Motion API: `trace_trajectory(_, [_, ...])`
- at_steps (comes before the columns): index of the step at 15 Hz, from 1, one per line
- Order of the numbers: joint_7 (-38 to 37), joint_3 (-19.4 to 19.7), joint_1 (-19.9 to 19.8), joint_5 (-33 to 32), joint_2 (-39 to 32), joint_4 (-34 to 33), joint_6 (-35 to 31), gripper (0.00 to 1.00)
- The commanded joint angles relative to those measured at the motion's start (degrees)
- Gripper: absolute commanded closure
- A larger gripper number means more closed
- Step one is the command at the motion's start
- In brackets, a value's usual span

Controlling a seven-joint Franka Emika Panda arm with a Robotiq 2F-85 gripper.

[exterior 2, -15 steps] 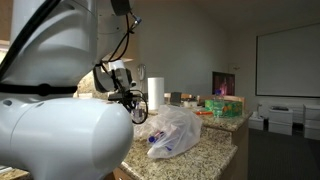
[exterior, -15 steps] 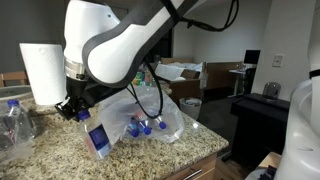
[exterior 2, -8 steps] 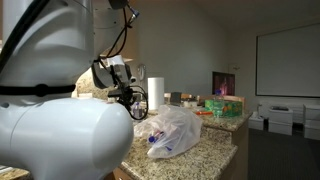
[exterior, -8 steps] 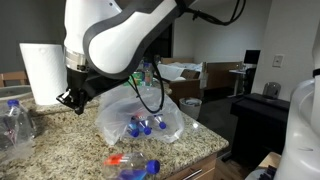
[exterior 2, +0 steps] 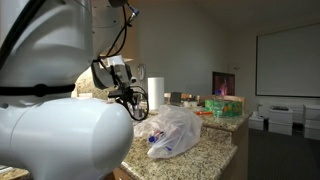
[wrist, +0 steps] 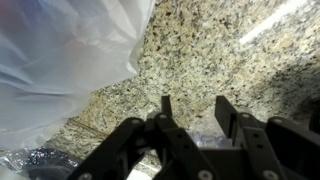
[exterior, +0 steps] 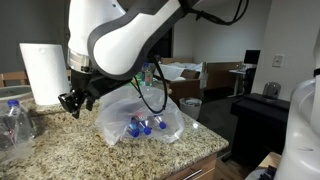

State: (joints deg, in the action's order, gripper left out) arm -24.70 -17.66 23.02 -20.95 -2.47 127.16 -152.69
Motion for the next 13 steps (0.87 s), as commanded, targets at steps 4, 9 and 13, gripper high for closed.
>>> trace_trajectory(4, [-1.67,-0.58,-0.41,0.55,1.68,1.72,0.22,0.00])
trace_trajectory(9, [-0.34,-0.59,-0.46,0.35,-0.05,-0.08,0.11,0.00])
trace_trajectory(13, [-0.34,-0.56,-0.43,0.35,-0.18,-0.12,0.10,0.00])
